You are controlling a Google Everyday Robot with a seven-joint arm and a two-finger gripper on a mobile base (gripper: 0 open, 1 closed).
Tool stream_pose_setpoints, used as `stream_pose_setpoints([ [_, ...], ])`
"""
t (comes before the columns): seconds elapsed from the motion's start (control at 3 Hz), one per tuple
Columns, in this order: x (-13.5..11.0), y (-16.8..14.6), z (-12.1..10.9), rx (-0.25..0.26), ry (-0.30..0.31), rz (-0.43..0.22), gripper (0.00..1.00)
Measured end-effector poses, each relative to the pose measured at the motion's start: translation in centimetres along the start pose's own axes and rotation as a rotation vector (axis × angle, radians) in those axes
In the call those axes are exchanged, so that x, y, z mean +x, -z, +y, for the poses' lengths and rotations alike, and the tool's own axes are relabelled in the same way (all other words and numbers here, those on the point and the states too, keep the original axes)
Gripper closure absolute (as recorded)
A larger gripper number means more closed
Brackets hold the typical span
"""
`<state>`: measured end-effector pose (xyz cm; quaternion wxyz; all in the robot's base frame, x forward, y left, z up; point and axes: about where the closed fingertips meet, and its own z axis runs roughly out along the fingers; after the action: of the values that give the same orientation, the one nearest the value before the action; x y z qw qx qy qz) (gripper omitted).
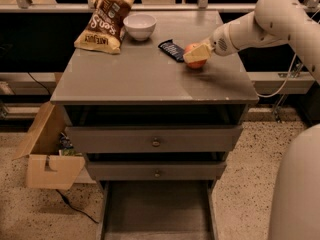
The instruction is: Pick apple from bottom drawer and place on counter
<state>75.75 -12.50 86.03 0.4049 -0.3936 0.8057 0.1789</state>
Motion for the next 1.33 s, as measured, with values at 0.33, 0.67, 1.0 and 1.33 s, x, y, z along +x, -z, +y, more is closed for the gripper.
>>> stream_pose_setpoints([
  [0.33, 0.0, 0.0, 0.0, 0.000, 0.000, 0.000, 0.29],
  [0.67, 0.0, 0.0, 0.0, 0.000, 0.000, 0.000, 0.00],
  [1.0, 0.1, 0.5, -0.1, 0.005, -0.008, -0.009, 0.00],
  [1.33, 0.2, 2.7, -0.5, 0.023, -0.037, -0.043, 0.00],
])
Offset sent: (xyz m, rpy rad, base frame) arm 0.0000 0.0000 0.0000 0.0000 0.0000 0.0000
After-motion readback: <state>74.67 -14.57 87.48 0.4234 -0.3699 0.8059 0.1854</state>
